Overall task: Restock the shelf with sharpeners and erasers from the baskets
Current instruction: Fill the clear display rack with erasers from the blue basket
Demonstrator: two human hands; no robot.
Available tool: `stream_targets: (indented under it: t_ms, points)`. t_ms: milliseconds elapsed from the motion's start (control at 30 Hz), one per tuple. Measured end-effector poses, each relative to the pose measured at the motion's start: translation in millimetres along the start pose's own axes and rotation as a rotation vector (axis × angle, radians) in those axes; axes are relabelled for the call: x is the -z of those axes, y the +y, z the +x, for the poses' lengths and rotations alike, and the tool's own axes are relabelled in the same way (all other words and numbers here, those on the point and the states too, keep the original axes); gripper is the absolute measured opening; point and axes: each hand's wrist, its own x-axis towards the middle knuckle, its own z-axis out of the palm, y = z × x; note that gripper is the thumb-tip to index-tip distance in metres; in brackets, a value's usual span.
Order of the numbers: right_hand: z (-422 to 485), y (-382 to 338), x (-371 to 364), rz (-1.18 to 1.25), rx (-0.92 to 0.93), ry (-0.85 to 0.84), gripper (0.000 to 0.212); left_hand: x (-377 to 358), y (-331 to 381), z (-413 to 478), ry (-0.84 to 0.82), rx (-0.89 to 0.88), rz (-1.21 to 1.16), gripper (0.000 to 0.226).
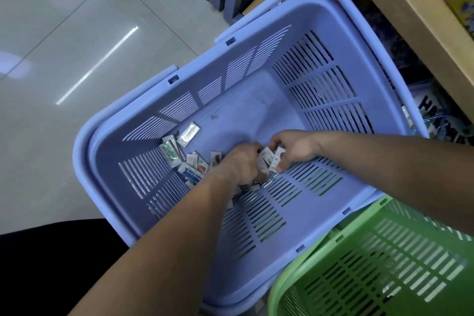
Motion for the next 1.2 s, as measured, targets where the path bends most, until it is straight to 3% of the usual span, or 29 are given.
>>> stream_targets:
  t_ms: [700,833,967,1200]
  points:
    - [-14.6,-9.5,18.6,-0.04,0.002,0.027,0.063,-2.8,-3.9,-9.0,-0.082,-0.003,-0.019,0.047]
    - [-17.5,-14.6,22.3,0.098,0.04,0.052,0.061,-3.8,-8.6,-10.9,-0.067,-0.014,0.003,0.044]
    - [-30.7,-26.0,32.7,0.372,0.151,0.178,0.049,5.5,-2.8,-15.4,-0.035,-0.01,-0.074,0.04]
    - [-100.1,-56.6,48.5,0.856,0.393,0.354,0.035,52.5,28.7,-55.0,0.151,-0.075,-0.523,0.045]
